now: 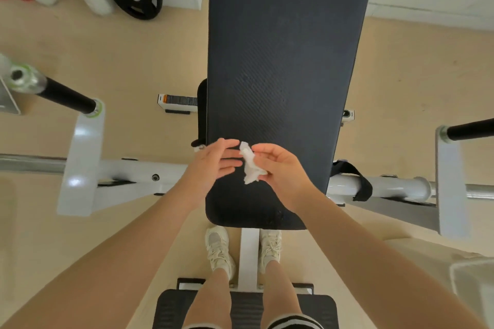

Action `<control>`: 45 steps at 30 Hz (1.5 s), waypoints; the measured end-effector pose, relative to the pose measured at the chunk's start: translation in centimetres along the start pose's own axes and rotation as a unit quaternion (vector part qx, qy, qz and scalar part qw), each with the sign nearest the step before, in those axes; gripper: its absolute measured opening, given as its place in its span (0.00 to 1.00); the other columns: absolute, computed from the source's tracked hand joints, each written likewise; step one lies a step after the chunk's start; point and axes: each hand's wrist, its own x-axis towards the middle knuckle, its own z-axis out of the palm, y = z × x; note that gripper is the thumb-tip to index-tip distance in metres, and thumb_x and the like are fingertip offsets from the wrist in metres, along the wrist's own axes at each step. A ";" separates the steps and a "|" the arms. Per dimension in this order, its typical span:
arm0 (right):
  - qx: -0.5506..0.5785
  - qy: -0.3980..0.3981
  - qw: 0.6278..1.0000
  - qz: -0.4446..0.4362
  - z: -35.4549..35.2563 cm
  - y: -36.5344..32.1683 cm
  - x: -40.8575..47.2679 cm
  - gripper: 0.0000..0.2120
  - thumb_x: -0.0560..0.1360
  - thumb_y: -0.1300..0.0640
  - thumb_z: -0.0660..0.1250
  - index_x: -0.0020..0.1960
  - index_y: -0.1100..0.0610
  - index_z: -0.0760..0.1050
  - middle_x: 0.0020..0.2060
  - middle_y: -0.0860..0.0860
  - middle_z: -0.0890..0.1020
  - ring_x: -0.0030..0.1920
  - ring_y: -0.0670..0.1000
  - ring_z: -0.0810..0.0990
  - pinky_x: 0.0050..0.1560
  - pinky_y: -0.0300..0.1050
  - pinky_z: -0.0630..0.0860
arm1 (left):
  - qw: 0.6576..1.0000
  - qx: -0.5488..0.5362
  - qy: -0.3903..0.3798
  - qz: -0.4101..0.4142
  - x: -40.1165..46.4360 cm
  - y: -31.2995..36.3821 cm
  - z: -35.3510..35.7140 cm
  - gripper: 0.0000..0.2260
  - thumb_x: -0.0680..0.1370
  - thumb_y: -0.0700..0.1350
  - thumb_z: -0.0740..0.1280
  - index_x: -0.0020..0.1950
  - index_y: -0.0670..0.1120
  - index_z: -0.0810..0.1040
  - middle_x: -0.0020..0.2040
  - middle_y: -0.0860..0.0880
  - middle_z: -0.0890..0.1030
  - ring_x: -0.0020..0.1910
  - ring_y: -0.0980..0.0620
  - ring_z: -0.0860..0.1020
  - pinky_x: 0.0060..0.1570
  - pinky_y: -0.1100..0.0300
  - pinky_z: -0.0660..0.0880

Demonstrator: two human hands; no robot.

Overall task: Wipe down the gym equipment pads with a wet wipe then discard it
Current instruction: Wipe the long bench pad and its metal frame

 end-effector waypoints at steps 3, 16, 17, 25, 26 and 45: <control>0.031 0.024 0.999 0.016 -0.2 -0.4 -1.9 0.08 0.76 0.66 0.62 0.52 0.56 0.76 0.47 0.53 0.80 0.47 0.50 0.79 0.48 0.41 0.78 | 0.999 0.024 -0.034 -0.003 -1.5 2.0 0.5 0.10 0.81 0.50 0.56 0.57 0.51 0.74 0.50 0.50 0.81 0.47 0.55 0.81 0.46 0.64 0.78; -0.129 0.157 0.976 0.081 -1.2 2.9 -5.3 0.03 0.76 0.60 0.65 0.49 0.54 0.75 0.45 0.49 0.76 0.49 0.49 0.77 0.51 0.40 0.77 | 0.941 0.317 -0.103 0.061 -3.1 -0.1 2.5 0.06 0.78 0.47 0.63 0.51 0.46 0.74 0.48 0.50 0.78 0.47 0.55 0.76 0.48 0.63 0.73; -0.085 0.156 0.978 0.112 -1.3 3.4 -5.2 0.04 0.76 0.59 0.65 0.51 0.54 0.74 0.48 0.51 0.77 0.51 0.51 0.77 0.52 0.42 0.78 | 0.943 0.313 -0.097 0.056 -3.1 -0.7 2.8 0.07 0.78 0.47 0.62 0.53 0.46 0.74 0.50 0.50 0.77 0.49 0.55 0.75 0.47 0.65 0.72; -0.012 0.229 0.948 0.220 -1.6 5.6 -4.1 0.03 0.74 0.64 0.66 0.44 0.57 0.77 0.45 0.57 0.80 0.45 0.53 0.81 0.40 0.40 0.79 | 0.913 0.356 -0.061 0.190 -3.1 -5.0 4.1 0.02 0.77 0.43 0.66 0.47 0.45 0.75 0.45 0.53 0.78 0.44 0.59 0.76 0.42 0.74 0.73; -0.008 0.227 0.950 0.215 -1.8 5.8 -4.0 0.04 0.74 0.65 0.65 0.44 0.58 0.77 0.45 0.58 0.81 0.44 0.53 0.81 0.42 0.42 0.80 | 0.889 0.391 -0.063 0.229 -3.0 -5.8 4.3 0.03 0.76 0.43 0.67 0.46 0.44 0.76 0.46 0.51 0.78 0.45 0.57 0.77 0.43 0.71 0.74; -0.565 0.071 0.645 -0.509 0.5 14.2 7.4 0.12 0.69 0.67 0.67 0.51 0.63 0.81 0.53 0.57 0.82 0.56 0.56 0.80 0.58 0.44 0.71 | 0.864 0.457 0.135 0.166 3.6 -15.8 -1.8 0.41 0.72 0.39 0.70 0.75 0.39 0.46 0.76 0.38 0.49 0.74 0.46 0.50 0.72 0.50 0.53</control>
